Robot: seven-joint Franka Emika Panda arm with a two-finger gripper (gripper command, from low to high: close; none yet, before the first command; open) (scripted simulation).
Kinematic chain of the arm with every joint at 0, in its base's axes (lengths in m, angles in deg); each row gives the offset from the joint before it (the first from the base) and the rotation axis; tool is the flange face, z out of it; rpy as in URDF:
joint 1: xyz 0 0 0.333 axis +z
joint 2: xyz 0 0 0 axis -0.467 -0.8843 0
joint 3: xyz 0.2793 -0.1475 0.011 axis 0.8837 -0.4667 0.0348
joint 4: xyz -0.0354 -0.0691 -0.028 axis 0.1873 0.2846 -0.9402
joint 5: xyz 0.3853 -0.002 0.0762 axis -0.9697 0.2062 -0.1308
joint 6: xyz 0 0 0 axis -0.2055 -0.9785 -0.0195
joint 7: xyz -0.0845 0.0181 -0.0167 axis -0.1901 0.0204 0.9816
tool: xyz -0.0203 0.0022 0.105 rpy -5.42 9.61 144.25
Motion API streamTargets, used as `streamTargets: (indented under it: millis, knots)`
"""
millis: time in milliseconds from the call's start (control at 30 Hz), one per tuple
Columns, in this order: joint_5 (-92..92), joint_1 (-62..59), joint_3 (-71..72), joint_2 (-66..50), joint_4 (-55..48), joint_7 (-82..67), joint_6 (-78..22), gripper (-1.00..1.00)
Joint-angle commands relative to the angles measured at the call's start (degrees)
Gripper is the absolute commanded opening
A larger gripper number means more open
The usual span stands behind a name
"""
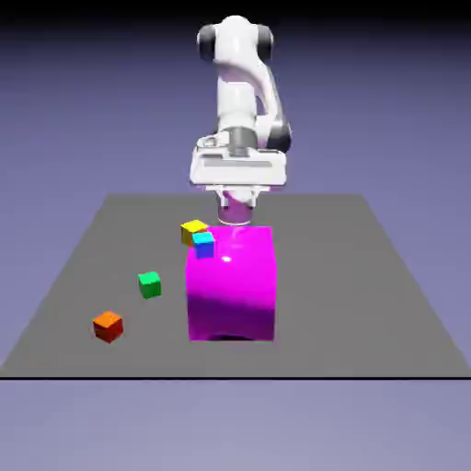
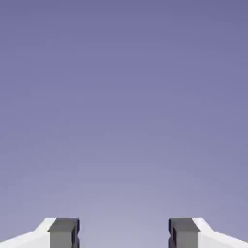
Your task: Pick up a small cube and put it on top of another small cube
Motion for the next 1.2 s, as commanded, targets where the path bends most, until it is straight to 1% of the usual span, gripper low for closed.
streamTargets:
  millis: [0,467,667,700,1167]
  knots:
    - [1.12,-0.29,-0.42,-1.93,-1.73,-1.38,-2.44,0.0]
    - [14.73,-4.77,-8.42,-30.09,-25.35,-19.52,-37.32,0.0]
    - [16.74,-7.06,-14.89,-42.52,-33.39,-24.49,-51.78,0.0]
    - [15.78,-7.37,-16.35,-43.68,-33.45,-24.08,-52.86,0.0]
    - [-19.1,-10.12,-42.04,-43.74,-12.63,2.42,-44.64,0.0]
